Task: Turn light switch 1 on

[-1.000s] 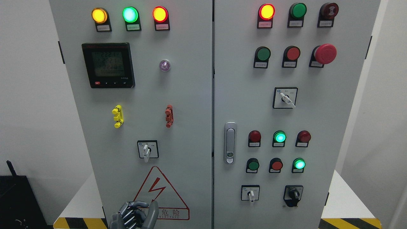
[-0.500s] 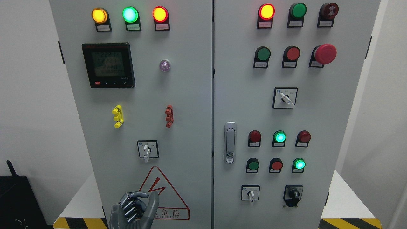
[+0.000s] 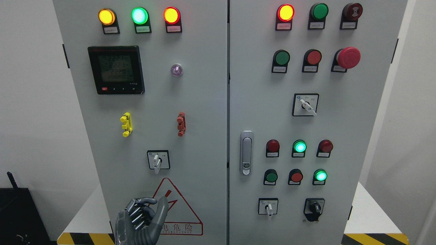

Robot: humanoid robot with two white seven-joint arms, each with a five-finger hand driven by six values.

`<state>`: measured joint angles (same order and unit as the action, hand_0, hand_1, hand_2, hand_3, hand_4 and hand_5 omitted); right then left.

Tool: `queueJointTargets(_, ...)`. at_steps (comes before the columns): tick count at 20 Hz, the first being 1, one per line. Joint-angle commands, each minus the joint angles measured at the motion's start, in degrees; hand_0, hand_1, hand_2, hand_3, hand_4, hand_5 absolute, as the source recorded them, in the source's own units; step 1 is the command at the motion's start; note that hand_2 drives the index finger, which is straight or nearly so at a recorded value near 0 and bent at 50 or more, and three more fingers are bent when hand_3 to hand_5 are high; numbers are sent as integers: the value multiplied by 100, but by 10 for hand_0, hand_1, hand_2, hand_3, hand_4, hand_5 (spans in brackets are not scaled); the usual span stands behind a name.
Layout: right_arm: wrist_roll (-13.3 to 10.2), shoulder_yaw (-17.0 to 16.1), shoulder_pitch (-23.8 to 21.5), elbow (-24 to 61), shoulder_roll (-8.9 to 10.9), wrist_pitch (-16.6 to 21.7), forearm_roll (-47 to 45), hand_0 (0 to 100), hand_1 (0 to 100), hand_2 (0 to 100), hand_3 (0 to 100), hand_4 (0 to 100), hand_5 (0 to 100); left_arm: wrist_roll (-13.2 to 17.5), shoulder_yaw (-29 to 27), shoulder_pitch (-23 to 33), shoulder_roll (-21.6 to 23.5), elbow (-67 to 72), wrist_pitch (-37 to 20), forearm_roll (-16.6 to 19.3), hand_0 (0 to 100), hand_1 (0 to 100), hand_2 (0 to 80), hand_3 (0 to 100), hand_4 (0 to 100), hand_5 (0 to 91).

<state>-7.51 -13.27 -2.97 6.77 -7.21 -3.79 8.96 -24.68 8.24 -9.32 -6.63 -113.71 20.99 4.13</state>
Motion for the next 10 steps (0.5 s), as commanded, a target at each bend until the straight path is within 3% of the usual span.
queueJointTargets(1,4,0,-1,0,0,1,0,502,0,0,0,0,0,-2,-104,-158,-40,16,45,1,174,707,566,886,942,859)
queueJointTargets(10,4,0,7,0,0,1,0,502,0,0,0,0,0,-11,-104,-456,-58,33,265,1,172,709,565,877,940,859)
